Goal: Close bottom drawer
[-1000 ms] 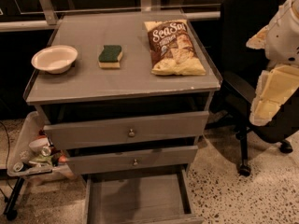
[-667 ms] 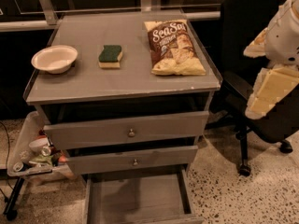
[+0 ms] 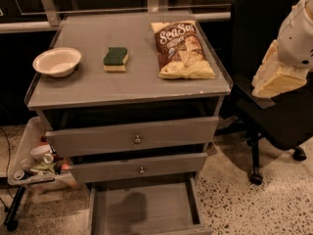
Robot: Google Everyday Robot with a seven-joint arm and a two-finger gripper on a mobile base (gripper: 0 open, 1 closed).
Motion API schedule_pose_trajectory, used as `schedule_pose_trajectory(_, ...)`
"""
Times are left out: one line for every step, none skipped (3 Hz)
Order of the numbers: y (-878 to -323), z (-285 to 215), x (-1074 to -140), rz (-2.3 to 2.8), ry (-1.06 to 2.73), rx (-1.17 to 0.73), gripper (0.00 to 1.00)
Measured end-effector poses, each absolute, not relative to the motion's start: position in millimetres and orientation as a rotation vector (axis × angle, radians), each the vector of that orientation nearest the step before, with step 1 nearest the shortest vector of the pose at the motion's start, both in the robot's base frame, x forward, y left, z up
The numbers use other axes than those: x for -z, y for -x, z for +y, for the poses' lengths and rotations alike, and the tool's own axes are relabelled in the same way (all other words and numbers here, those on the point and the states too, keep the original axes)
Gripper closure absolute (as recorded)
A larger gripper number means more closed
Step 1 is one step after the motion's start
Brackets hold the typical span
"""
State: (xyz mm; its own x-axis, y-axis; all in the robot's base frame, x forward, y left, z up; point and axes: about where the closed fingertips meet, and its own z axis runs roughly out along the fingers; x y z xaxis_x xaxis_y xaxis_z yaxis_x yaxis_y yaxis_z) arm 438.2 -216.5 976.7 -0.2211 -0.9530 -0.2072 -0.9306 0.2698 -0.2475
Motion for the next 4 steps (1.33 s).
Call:
schedule_pose_trajectory(-438, -217, -977, 2.230, 1.724, 0.100, 0.88)
schedule_pose_trajectory(-438, -217, -977, 2.230, 1.724, 0.100, 1.00)
schedule_pose_trajectory(-423, -214, -953, 2.264, 1.724, 0.065, 1.00)
schedule_pose_trajectory(-388, -204, -902, 2.327, 1.699, -0.040, 1.00)
